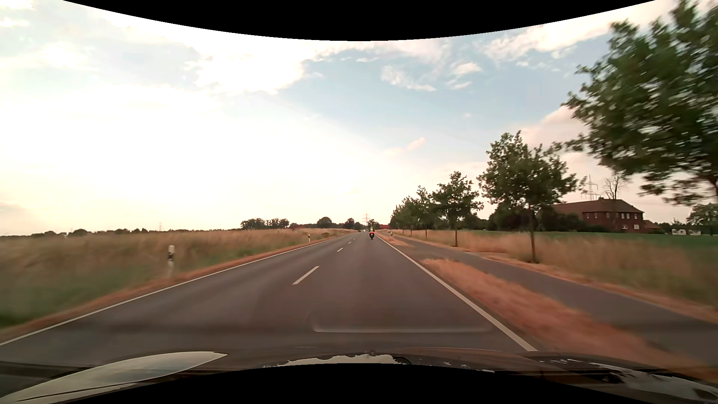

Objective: Follow the waypoints while adhering to traffic rules and regulations

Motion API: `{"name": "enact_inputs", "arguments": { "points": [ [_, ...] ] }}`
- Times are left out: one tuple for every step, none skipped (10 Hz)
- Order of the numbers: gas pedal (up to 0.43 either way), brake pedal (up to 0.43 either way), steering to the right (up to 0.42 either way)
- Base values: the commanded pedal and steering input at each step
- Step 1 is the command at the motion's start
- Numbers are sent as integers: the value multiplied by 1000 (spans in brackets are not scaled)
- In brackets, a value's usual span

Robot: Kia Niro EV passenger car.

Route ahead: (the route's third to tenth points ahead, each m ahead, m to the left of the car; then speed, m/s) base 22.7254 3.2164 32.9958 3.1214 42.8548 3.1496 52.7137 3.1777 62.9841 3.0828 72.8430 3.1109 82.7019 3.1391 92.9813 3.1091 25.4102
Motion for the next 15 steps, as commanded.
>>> {"name": "enact_inputs", "arguments": {
  "points": [
    [79,0,-2],
    [67,0,-2],
    [59,0,-2],
    [47,0,-2],
    [39,0,-2],
    [28,0,-2],
    [28,0,-1],
    [20,0,-1],
    [8,0,-2],
    [8,0,-1],
    [0,0,-2],
    [0,0,-1],
    [0,0,-1],
    [0,0,-2],
    [0,0,-2]
  ]
}}
